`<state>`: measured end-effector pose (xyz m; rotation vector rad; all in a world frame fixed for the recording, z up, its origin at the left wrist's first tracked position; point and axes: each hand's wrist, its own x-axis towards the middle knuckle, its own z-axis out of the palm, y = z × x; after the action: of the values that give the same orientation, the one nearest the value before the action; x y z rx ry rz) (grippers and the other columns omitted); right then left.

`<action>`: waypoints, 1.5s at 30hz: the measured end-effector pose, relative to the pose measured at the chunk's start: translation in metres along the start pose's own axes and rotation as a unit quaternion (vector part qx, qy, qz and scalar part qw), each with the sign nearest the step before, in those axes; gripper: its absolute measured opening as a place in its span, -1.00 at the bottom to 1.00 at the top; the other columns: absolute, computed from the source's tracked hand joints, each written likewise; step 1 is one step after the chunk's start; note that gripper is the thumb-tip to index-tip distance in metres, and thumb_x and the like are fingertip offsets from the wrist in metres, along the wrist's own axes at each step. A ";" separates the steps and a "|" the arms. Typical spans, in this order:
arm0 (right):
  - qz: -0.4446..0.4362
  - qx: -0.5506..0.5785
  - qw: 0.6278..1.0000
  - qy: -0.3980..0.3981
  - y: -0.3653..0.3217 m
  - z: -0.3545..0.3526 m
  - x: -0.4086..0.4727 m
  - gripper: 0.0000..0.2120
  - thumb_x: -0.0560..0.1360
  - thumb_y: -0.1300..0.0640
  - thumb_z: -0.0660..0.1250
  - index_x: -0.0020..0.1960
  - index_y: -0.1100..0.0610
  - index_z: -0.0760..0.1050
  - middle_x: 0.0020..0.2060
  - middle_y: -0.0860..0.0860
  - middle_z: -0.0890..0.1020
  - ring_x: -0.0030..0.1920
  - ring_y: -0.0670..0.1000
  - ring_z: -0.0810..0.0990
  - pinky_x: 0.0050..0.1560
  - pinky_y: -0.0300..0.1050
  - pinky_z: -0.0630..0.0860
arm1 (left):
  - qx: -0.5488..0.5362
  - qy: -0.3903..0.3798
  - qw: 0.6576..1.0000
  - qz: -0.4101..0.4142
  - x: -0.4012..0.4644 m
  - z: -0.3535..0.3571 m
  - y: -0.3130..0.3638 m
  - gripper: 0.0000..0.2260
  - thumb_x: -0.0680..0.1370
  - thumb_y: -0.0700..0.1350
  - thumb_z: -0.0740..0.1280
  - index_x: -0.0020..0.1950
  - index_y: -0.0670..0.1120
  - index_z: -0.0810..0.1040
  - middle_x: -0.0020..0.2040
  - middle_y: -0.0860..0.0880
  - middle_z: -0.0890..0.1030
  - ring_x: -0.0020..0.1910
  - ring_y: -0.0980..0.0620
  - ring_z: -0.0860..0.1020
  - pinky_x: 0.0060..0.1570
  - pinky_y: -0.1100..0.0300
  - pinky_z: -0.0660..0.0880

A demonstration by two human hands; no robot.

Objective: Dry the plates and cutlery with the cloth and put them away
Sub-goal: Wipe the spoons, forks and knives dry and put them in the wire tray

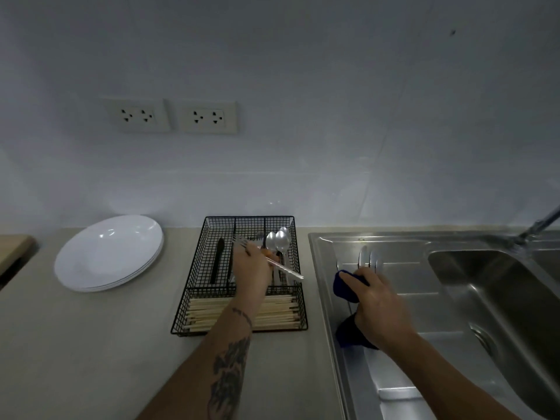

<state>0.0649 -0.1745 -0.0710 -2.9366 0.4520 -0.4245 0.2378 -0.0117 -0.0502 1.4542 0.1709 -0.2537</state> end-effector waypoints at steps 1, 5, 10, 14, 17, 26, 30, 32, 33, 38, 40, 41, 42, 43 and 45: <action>0.006 0.006 1.000 0.003 0.001 0.001 0.002 -0.30 0.07 0.36 0.52 0.21 0.12 0.56 0.02 0.08 0.55 -0.10 0.18 0.55 -0.35 0.00 0.58 | 0.046 0.019 0.998 0.032 0.011 -0.005 0.006 -0.82 0.70 -0.08 0.07 0.11 -0.11 0.42 -0.16 -0.16 0.58 -0.32 -0.03 0.56 -0.41 0.19 0.50; 0.018 0.028 0.999 0.002 0.003 0.009 0.006 -0.35 0.13 0.37 0.49 0.21 0.12 0.56 0.01 0.08 0.55 -0.07 0.17 0.55 -0.30 0.01 0.59 | 0.190 0.025 0.974 0.124 0.055 -0.008 0.028 -0.71 0.70 -0.13 0.07 0.38 -0.14 0.40 -0.14 -0.08 0.52 -0.41 0.10 0.38 -0.62 0.38 0.32; 0.022 0.046 0.999 0.006 0.004 0.015 0.009 -0.38 0.17 0.40 0.46 0.22 0.12 0.55 0.01 0.08 0.55 -0.08 0.17 0.55 -0.26 0.04 0.59 | 0.380 -0.075 0.922 -0.006 0.094 0.009 0.030 -0.42 0.55 -0.30 0.14 0.58 -0.19 0.12 0.53 -0.29 0.13 -0.04 -0.06 0.50 -0.17 0.14 0.58; 0.031 0.065 0.997 0.010 0.008 0.018 0.013 -0.35 0.17 0.43 0.45 0.24 0.13 0.55 0.01 0.07 0.55 -0.06 0.15 0.55 -0.21 0.06 0.60 | 0.480 -0.129 0.867 -0.025 0.085 0.012 0.012 -0.41 0.60 -0.26 0.19 0.59 -0.19 0.05 0.57 -0.27 0.03 0.23 -0.13 0.45 -0.04 0.19 0.47; 0.041 0.074 0.996 0.015 0.010 0.020 0.016 -0.35 0.18 0.44 0.42 0.24 0.12 0.55 0.03 0.07 0.55 -0.05 0.16 0.54 -0.18 0.08 0.60 | 0.592 -0.136 0.792 0.063 0.080 0.001 -0.004 -0.47 0.52 -0.22 0.31 0.48 -0.17 0.27 0.45 -0.22 0.26 0.36 -0.20 0.33 0.25 -0.02 0.47; 0.045 0.081 0.996 0.009 0.005 0.019 0.012 -0.39 0.24 0.43 0.39 0.26 0.12 0.53 0.04 0.08 0.54 -0.03 0.16 0.53 -0.14 0.06 0.59 | 0.621 -0.130 0.762 0.130 0.078 -0.015 -0.038 -0.89 0.43 -0.30 0.40 -0.06 -0.18 0.60 -0.09 -0.11 0.59 -0.19 -0.03 0.59 -0.18 0.05 0.64; 0.062 0.083 0.994 0.014 0.018 0.012 0.005 -0.41 0.24 0.43 0.43 0.25 0.14 0.54 0.02 0.08 0.56 -0.04 0.15 0.55 -0.14 0.00 0.60 | 0.555 -0.140 0.805 0.153 0.080 -0.016 -0.037 -0.85 0.42 -0.37 0.34 -0.06 -0.23 0.62 -0.13 -0.06 0.60 -0.21 -0.03 0.58 -0.32 0.13 0.57; 0.077 0.084 0.993 0.020 0.025 0.009 0.000 -0.41 0.26 0.43 0.42 0.26 0.13 0.53 0.05 0.08 0.56 -0.01 0.15 0.54 -0.11 0.02 0.60 | 0.532 -0.125 0.821 0.168 0.077 -0.014 -0.032 -0.81 0.40 -0.40 0.31 -0.05 -0.23 0.62 -0.16 -0.04 0.57 -0.25 -0.01 0.55 -0.41 0.19 0.47; 0.086 0.084 0.993 0.021 0.030 0.007 -0.002 -0.41 0.27 0.42 0.42 0.28 0.12 0.52 0.07 0.08 0.55 0.00 0.14 0.53 -0.09 0.03 0.59 | 0.528 -0.112 0.822 0.179 0.074 -0.012 -0.029 -0.78 0.39 -0.40 0.30 -0.04 -0.22 0.63 -0.16 -0.05 0.56 -0.25 -0.01 0.53 -0.41 0.21 0.44; 0.117 0.094 0.988 0.018 0.047 -0.001 -0.012 -0.41 0.28 0.43 0.37 0.29 0.14 0.51 0.03 0.09 0.53 -0.06 0.13 0.52 -0.12 0.05 0.58 | 0.496 -0.076 0.819 0.280 0.040 0.015 -0.026 -0.75 0.45 -0.34 0.33 0.05 -0.10 0.64 0.03 -0.08 0.57 -0.08 0.01 0.52 -0.29 0.31 0.40; 0.126 0.099 0.987 0.019 0.052 -0.003 -0.016 -0.42 0.28 0.44 0.37 0.27 0.14 0.51 0.01 0.09 0.53 -0.08 0.13 0.51 -0.13 0.04 0.57 | 0.465 -0.113 0.819 0.317 0.016 0.036 -0.032 -0.77 0.50 -0.32 0.29 0.05 -0.09 0.64 0.02 -0.05 0.59 -0.07 0.04 0.54 -0.21 0.29 0.49; 0.129 0.101 0.986 0.020 0.054 -0.004 -0.018 -0.43 0.28 0.44 0.36 0.27 0.13 0.52 0.01 0.08 0.53 -0.08 0.13 0.51 -0.13 0.04 0.57 | 0.454 -0.137 0.818 0.324 0.003 0.048 -0.038 -0.78 0.52 -0.30 0.28 0.06 -0.08 0.64 0.01 -0.03 0.60 -0.05 0.04 0.56 -0.13 0.23 0.54; 0.131 0.102 0.986 0.022 0.055 -0.005 -0.020 -0.43 0.29 0.44 0.36 0.27 0.13 0.52 0.01 0.08 0.53 -0.08 0.13 0.51 -0.12 0.04 0.57 | 0.450 -0.164 0.817 0.322 -0.009 0.060 -0.045 -0.80 0.54 -0.27 0.28 0.06 -0.07 0.64 0.00 0.00 0.60 -0.04 0.05 0.56 -0.07 0.18 0.56; 0.132 0.103 0.986 0.023 0.058 -0.006 -0.022 -0.43 0.29 0.43 0.35 0.26 0.13 0.52 0.01 0.07 0.52 -0.08 0.13 0.51 -0.12 0.03 0.57 | 0.451 -0.190 0.815 0.311 -0.023 0.073 -0.052 -0.81 0.56 -0.24 0.27 0.07 -0.06 0.63 -0.01 0.02 0.59 -0.04 0.06 0.56 -0.03 0.16 0.57; 0.135 0.100 0.985 0.023 0.063 -0.008 -0.025 -0.44 0.29 0.43 0.33 0.26 0.12 0.52 0.02 0.07 0.51 -0.06 0.12 0.51 -0.10 0.02 0.57 | 0.473 -0.225 0.812 0.256 -0.045 0.094 -0.068 -0.85 0.58 -0.19 0.26 0.00 -0.07 0.64 -0.06 0.02 0.60 -0.09 0.06 0.57 -0.05 0.14 0.58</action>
<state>0.0221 -0.2268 -0.0814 -2.6277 0.7554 -0.4717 0.1719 -0.1091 -0.0931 2.3000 -0.8533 -0.2370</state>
